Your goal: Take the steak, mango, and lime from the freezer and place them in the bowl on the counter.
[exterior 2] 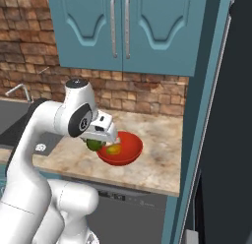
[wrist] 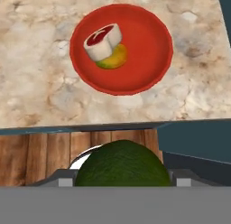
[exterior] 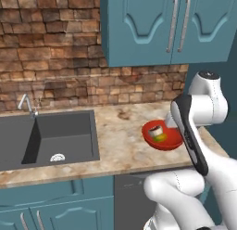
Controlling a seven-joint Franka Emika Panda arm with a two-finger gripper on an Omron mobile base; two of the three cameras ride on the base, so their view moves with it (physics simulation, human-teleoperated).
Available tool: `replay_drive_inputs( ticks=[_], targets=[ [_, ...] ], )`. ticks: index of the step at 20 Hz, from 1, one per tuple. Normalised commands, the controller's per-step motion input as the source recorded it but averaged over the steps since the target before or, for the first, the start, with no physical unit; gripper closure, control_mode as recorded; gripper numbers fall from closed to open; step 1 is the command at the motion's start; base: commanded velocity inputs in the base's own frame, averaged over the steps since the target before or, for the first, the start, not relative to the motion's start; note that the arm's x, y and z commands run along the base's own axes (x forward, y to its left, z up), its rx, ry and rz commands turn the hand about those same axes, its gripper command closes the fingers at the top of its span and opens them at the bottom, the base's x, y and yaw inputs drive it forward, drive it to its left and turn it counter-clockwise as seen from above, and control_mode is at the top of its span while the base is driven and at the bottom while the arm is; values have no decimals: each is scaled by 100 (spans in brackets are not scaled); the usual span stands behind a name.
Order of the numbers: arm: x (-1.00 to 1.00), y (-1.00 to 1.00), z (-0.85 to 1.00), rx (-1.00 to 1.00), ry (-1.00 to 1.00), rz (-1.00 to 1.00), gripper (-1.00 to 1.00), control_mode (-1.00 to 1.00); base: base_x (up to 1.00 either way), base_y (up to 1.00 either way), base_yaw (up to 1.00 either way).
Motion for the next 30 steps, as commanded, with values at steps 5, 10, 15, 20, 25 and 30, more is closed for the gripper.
replay_drive_inputs(
  ticks=[5,10,15,20,25,30],
  targets=[
    [56,-23,-60,2,9,0,100,-100,0,0,0],
    [84,-31,0,6,14,0,100,-100,0,0,0],
    [69,-21,-23,0,10,0,100,-100,0,0,0],
    [46,-11,-52,0,9,0,100,-100,0,0,0],
    [24,-2,-65,0,7,0,100,-100,0,0,0],
    [0,0,-40,0,0,0,100,-100,0,0,0]
  ],
)
